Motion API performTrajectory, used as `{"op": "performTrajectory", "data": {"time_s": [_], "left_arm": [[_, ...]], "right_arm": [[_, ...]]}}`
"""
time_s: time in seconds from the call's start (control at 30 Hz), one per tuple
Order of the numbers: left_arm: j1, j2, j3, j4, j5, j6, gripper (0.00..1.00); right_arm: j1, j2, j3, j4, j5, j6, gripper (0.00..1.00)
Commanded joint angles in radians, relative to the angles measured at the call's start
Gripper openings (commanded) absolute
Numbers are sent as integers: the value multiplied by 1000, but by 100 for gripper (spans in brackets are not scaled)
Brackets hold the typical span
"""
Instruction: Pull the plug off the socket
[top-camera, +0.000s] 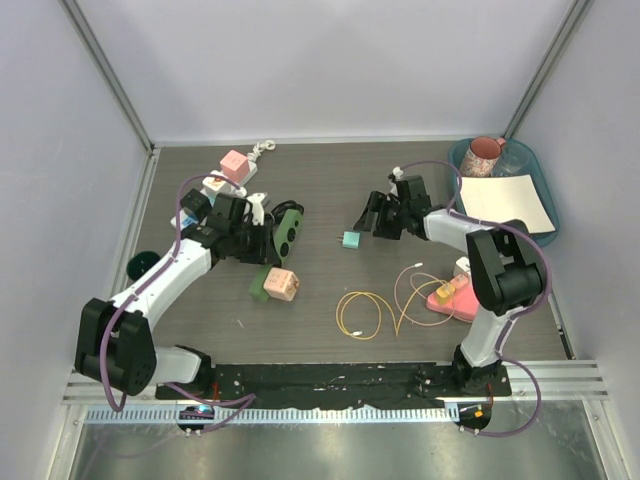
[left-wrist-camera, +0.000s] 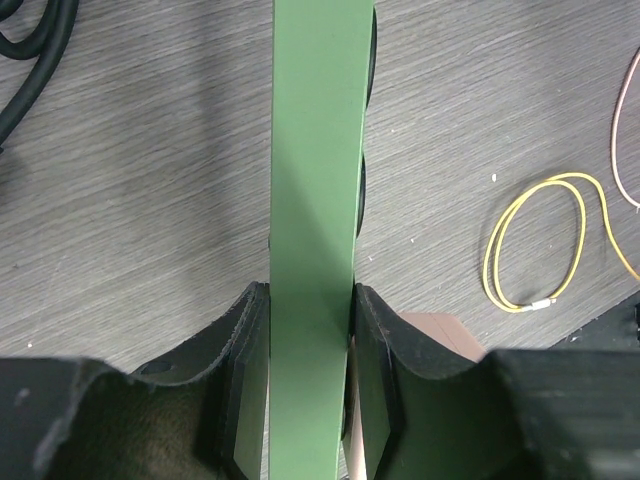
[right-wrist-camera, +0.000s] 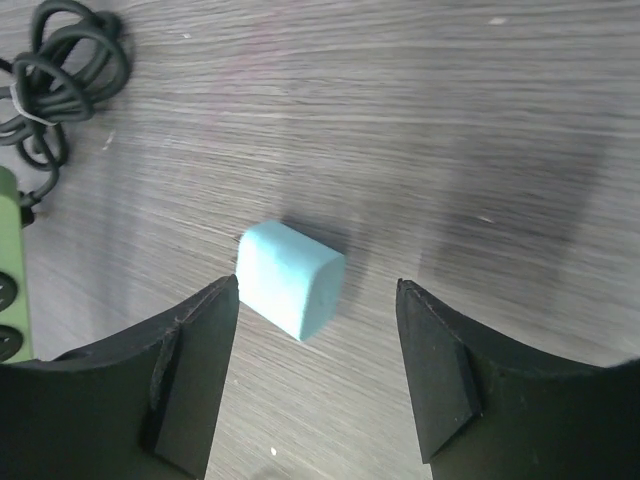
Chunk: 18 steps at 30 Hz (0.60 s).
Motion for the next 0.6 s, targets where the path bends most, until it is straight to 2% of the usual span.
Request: {"op": "performTrajectory", "data": {"time_s": [0.0, 0.13, 0.2, 0.3, 0.4, 0.43, 0.47, 0.5, 0.53, 0.57], "left_arm": [[-2, -44, 18, 83, 42, -31, 0], [-4, -42, 12, 94, 41, -48, 0], [-4, -32, 14, 88, 44, -49, 0], [-4, -21, 23, 77, 56, -51, 0], [-4, -16, 21, 81, 67, -52, 0], [-4, -15, 20, 83, 71, -54, 0], [-2, -15, 18, 83, 75, -54, 0], [-4, -15, 20, 84, 76, -57, 0], [-4, -13, 20, 84, 84, -57, 0], [-2, -12, 20, 86, 84, -57, 0]], "right_arm": [[-7, -144, 37, -153, 114, -72, 70], [16, -250, -20, -112, 10, -81, 70], [74, -328, -76, -71, -26, -125, 71], [147, -400, -148, -6, 26, -205, 73], [270, -508, -256, 190, 103, -259, 77], [317, -553, -288, 250, 79, -262, 78], [335, -572, -322, 316, 54, -265, 84], [350, -589, -406, 497, 36, -256, 93], [387, -613, -446, 582, 34, -254, 99], [402, -617, -474, 641, 37, -256, 100]]}}
